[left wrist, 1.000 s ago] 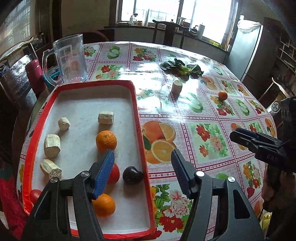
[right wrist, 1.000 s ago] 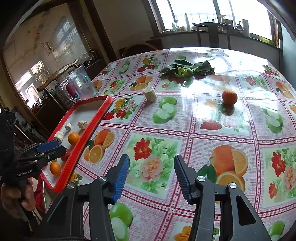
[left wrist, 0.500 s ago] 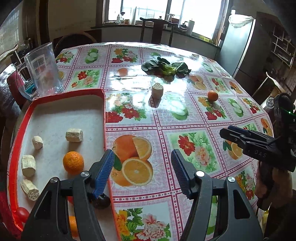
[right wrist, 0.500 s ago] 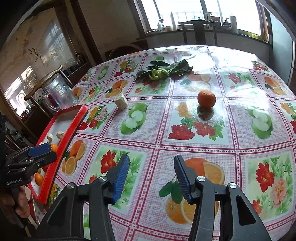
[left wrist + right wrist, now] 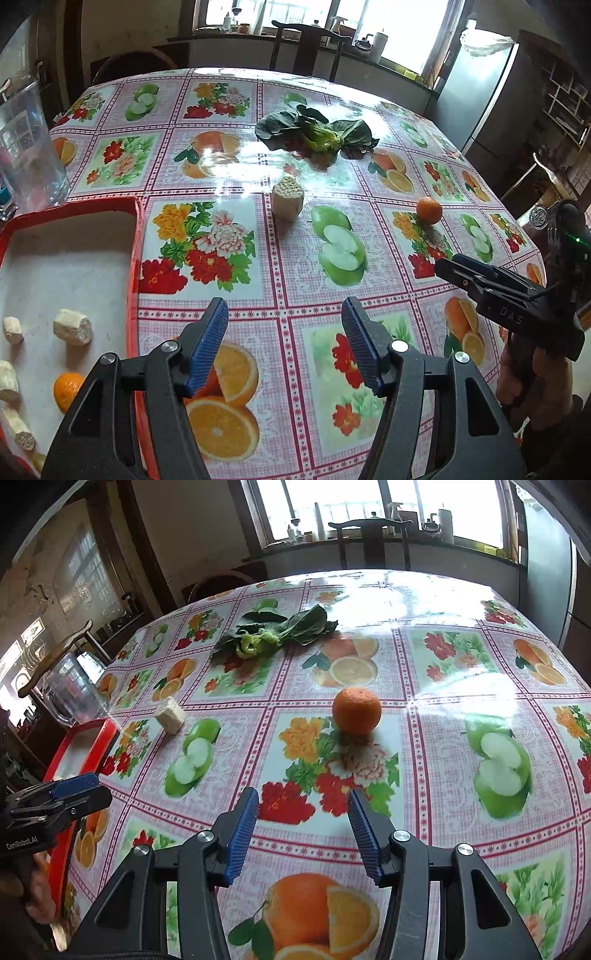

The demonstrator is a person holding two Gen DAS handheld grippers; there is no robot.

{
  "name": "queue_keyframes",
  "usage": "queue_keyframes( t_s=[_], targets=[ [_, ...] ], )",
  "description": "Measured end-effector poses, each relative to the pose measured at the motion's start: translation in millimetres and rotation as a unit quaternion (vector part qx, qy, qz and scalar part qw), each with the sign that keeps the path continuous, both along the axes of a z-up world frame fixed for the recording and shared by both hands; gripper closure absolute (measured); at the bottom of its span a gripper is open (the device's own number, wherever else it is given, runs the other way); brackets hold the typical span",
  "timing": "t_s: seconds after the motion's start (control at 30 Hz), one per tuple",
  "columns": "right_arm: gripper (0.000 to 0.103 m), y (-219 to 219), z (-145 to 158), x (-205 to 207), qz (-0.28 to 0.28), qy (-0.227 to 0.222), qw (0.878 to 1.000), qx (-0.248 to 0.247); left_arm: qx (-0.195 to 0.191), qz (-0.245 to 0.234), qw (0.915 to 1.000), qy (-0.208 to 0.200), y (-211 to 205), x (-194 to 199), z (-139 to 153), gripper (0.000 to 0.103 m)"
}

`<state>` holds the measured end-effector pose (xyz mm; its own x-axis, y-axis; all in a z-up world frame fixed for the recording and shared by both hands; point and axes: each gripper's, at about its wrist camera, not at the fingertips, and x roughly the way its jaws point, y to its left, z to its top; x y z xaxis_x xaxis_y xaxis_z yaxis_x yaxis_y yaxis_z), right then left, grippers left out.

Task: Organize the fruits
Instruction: 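Withdraw both grippers, reach the right toward the orange while the left reaches the last cream block, then close the right gripper on the orange while the left gripper closes on the cream block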

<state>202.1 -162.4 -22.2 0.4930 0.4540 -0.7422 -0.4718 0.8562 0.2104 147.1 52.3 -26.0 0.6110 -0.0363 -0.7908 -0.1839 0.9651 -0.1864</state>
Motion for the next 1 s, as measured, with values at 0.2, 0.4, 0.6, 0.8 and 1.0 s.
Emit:
queue_keyframes(
  t_s=[0.2,0.4,0.6,0.8,1.0],
  targets=[
    [0.051,5,-6,35,-0.021,-0.009,1.0,-0.016,0.012,0.01,0.9999,0.001,5,43,-7,0.04],
    [0.051,9,-10,55,-0.033,-0.011,0.999,-0.019,0.012,0.019,0.9997,0.005,9,81,-15,0.04],
    [0.069,14,-9,57,-0.032,-0.015,0.999,-0.032,0.041,0.017,0.999,0.006,2,103,-24,0.04],
    [0.07,12,-5,35,-0.009,-0.008,1.0,-0.023,0.04,0.016,0.999,0.013,9,98,-21,0.077],
    [0.07,15,5,-7,0.025,-0.001,1.0,-0.008,0.025,0.004,0.9996,0.01,0,63,-19,0.077]
  ],
)
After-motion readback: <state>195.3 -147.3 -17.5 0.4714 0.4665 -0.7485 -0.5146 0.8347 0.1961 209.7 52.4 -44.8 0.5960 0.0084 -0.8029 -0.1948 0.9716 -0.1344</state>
